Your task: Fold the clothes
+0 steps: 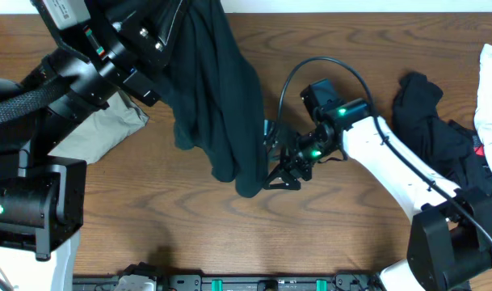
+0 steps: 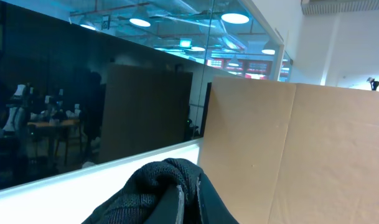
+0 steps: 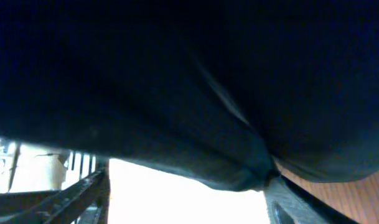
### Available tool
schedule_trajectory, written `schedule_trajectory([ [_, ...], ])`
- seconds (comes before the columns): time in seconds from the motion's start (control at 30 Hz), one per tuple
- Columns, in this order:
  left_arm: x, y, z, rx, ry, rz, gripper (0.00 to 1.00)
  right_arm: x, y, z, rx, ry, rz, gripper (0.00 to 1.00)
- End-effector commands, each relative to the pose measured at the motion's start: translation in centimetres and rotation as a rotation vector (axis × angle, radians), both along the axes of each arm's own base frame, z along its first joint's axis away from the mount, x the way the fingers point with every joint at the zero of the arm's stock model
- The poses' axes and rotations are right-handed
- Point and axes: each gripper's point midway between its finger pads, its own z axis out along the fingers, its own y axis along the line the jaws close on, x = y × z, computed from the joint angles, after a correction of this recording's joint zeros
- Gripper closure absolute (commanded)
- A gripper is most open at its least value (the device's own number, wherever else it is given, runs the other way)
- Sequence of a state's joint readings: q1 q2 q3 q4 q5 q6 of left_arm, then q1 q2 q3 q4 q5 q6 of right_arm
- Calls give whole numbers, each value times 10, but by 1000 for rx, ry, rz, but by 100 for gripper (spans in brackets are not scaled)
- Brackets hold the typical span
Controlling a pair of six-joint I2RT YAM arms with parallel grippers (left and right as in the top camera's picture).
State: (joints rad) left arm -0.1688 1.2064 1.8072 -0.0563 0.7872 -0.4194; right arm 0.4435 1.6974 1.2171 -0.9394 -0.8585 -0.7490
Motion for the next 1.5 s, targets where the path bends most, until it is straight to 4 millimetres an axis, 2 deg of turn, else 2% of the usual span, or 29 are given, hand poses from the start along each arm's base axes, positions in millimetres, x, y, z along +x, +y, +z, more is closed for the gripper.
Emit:
schedule_trajectory([
  [0.0,-19,1,16,-5,-59,-13,94,-4,6,1,29,1,25,30],
  [0.17,-19,1,16,-5,-59,-14,94,-1,2,-2,5,-9,16,41],
  [0.23,-19,1,16,-5,-59,-13,94,-1,2,-2,5,-9,17,41],
  [0.37,-19,1,16,-5,-59,-14,94,-2,3,-2,6,-11,19,34],
  [0.67,-19,1,17,-5,-59,-14,94,8,7,0,30,-62,19,34],
  [0.73,-19,1,17,-5,-59,-14,94,8,7,0,31,-63,19,42],
  [0.8,-19,1,17,-5,-59,-14,94,8,7,0,31,-63,19,60],
  [0.87,-19,1,17,-5,-59,-14,94,7,7,0,30,-61,19,88],
  [0.9,-19,1,17,-5,-59,-14,94,7,7,0,30,-61,19,99],
  [1.13,-19,1,16,-4,-55,-13,94,8,5,-1,16,-45,1,99],
  [1.23,-16,1,10,1,-26,-14,94,20,-8,-8,-77,-18,-104,99],
  [1.33,-9,0,-4,44,14,3,94,49,-40,-17,-250,-24,-309,99],
  [1.4,-3,-1,-20,87,54,17,94,67,-64,-12,-329,-48,-438,99],
  [1.47,5,0,-39,134,109,50,94,82,-87,4,-368,-86,-546,99],
])
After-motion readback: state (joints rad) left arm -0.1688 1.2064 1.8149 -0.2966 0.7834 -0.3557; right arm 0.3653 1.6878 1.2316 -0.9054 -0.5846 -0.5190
